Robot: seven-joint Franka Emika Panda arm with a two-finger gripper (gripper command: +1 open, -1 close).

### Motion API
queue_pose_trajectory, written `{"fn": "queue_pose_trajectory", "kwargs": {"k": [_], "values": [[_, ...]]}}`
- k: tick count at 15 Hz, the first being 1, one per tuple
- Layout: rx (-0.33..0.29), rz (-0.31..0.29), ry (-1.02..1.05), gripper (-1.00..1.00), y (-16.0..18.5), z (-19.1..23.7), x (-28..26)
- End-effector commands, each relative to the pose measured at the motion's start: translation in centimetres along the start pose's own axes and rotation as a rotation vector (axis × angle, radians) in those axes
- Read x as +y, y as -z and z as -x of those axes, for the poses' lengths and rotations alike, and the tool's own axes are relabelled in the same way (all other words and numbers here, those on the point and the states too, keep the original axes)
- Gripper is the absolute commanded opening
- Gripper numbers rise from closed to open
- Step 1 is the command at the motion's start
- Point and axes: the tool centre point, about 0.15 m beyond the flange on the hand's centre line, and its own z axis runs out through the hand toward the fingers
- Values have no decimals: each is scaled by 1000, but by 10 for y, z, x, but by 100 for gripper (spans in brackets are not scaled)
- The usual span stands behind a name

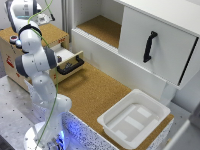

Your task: Turn off the blue led light

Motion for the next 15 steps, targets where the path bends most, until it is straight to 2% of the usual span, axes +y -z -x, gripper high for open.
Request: {"fn": "queue_pose_trajectory", "kwargs": {"k": [1,2,4,6,9,15], "values": [[-208,113,0,-100,8,-18,-42],[-205,145,7,-100,7,-12,-47],[-166,162,-62,-100,6,-7,-43],[-133,160,-95,-100,2,-12,-41],[-128,158,-73,-100,-7,-14,-41],[-149,74,-49,-100,-35,-11,-47]]}}
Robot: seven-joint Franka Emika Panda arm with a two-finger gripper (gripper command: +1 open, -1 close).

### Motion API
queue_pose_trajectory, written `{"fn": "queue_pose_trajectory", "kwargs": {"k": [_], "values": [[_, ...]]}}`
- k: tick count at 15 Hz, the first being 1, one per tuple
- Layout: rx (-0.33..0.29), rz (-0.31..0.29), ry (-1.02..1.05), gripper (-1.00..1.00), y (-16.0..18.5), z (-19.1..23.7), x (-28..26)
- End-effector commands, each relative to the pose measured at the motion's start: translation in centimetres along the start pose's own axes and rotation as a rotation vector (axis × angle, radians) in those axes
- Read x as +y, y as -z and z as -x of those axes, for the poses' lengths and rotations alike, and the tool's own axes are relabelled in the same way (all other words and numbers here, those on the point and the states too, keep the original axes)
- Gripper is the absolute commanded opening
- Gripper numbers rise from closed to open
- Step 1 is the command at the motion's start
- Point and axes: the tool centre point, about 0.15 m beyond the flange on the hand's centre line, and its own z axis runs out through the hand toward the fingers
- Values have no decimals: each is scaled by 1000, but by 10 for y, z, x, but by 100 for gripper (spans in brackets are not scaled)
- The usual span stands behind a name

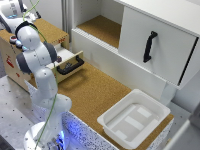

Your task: Turn off the blue led light

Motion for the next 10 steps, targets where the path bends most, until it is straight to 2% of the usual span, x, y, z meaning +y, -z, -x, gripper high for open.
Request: {"fn": "queue_pose_trajectory", "kwargs": {"k": [1,5,10], "values": [[-54,-23,17,-100,-31,-15,-13],[-54,-47,-12,-100,-48,-18,-9],[-94,-60,-45,-100,-69,-11,-4]]}}
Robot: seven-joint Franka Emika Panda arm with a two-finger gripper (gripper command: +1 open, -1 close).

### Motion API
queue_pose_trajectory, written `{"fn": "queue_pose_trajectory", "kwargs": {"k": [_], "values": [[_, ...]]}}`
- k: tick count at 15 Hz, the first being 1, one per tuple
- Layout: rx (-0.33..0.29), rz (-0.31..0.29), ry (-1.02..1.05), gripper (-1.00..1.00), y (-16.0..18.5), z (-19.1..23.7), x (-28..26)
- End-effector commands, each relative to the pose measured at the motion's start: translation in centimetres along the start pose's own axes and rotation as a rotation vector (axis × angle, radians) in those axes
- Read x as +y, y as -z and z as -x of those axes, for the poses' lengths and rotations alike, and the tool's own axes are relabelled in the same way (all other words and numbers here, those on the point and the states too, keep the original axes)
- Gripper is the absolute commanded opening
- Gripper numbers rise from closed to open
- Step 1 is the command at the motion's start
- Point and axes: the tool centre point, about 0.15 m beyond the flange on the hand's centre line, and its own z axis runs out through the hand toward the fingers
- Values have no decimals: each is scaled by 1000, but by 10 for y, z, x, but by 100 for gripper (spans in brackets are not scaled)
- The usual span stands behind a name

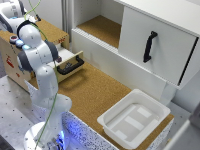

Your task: Turn off the blue led light

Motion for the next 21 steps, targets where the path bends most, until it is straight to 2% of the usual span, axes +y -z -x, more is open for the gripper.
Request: {"fn": "queue_pose_trajectory", "kwargs": {"k": [1,7,9,11,13,14,16,21], "values": [[-46,13,-43,-100,-31,-1,2],[-95,-10,-59,-100,-49,4,-2],[-46,6,-122,-100,-19,5,6],[31,35,-184,-100,30,8,12],[78,53,-236,-100,69,16,17],[64,79,-276,100,80,22,22],[67,111,-332,100,89,33,29],[82,124,-462,100,82,47,32]]}}
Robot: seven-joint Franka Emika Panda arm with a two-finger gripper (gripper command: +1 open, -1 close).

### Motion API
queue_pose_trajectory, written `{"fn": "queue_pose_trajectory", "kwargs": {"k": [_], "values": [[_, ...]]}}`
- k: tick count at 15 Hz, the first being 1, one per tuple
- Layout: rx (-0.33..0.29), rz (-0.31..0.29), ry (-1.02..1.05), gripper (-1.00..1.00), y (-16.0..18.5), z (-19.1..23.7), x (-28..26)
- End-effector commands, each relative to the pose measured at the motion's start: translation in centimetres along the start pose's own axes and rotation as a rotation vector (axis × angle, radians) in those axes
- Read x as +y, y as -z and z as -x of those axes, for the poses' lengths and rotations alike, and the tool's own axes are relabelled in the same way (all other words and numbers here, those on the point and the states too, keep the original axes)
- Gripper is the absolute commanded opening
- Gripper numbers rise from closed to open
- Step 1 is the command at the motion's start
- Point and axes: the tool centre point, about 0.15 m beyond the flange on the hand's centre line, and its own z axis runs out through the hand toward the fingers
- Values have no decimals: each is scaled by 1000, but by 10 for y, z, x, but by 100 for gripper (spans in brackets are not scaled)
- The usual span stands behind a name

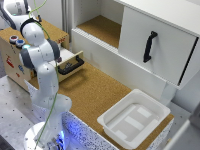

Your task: Turn off the blue led light

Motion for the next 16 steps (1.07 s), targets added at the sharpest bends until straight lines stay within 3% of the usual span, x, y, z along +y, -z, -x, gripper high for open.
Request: {"fn": "queue_pose_trajectory", "kwargs": {"k": [1,6,9,16], "values": [[29,46,-128,100,0,19,9],[17,55,-298,100,-7,41,28],[57,54,-305,100,-6,44,37],[57,54,-305,100,-6,44,37]]}}
